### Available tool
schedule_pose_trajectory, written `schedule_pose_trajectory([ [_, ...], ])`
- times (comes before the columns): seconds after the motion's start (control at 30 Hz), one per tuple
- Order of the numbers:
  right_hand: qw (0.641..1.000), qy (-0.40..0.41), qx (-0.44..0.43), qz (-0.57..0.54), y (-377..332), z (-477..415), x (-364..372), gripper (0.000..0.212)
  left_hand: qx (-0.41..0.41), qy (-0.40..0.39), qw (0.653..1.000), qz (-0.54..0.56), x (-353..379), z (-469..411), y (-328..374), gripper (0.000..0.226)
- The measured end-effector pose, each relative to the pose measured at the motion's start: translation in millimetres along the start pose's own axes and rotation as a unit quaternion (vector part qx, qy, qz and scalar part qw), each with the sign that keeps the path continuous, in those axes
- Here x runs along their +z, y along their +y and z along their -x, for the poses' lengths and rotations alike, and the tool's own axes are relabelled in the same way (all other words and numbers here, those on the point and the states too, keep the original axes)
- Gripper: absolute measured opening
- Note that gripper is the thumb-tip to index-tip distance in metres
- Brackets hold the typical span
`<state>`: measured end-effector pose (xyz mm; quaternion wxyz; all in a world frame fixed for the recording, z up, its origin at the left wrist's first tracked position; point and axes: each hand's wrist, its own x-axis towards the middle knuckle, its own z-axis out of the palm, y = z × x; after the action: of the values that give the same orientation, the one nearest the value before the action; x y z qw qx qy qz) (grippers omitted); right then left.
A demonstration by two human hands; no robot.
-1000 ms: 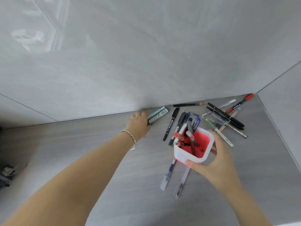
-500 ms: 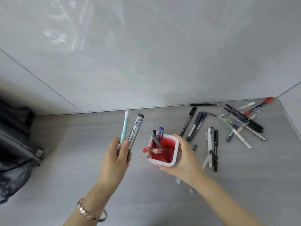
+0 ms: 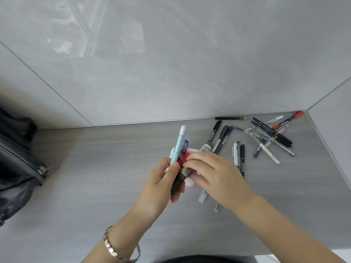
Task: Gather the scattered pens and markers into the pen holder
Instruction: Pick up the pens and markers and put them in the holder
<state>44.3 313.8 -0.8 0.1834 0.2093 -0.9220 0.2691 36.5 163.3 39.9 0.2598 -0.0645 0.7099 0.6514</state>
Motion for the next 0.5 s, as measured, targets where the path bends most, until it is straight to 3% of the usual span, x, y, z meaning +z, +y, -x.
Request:
schedule_pose_trajectory([
  [0.07, 0.996, 0.012, 0.076, -0.05, 6, 3, -3, 0.014, 0.03, 0.035, 0.999, -0.017, -6, -4, -5, 0.023],
  [0.13, 0.964, 0.039, 0.21, -0.156, 7, 4, -6, 0.011, 0.06, 0.087, 0.994, -0.035, -15, -11, -11, 0.022],
  [0.2, 0.91, 0.071, 0.304, -0.274, 9, 6, 0, 0.023, 0.094, 0.126, 0.987, -0.032, -21, -14, -14, 0.024],
  [0.27, 0.885, 0.073, 0.339, -0.311, 13, 6, 9, 0.041, 0.128, 0.136, 0.982, 0.014, -20, -16, -16, 0.028],
  [0.37, 0.91, 0.037, 0.331, -0.248, 17, 8, 23, 0.071, 0.152, 0.117, 0.981, 0.035, -12, -20, -21, 0.03],
  [0.5, 0.955, 0.035, 0.269, -0.118, 20, 8, 37, 0.061, 0.141, 0.094, 0.985, 0.015, -2, -30, -24, 0.03],
])
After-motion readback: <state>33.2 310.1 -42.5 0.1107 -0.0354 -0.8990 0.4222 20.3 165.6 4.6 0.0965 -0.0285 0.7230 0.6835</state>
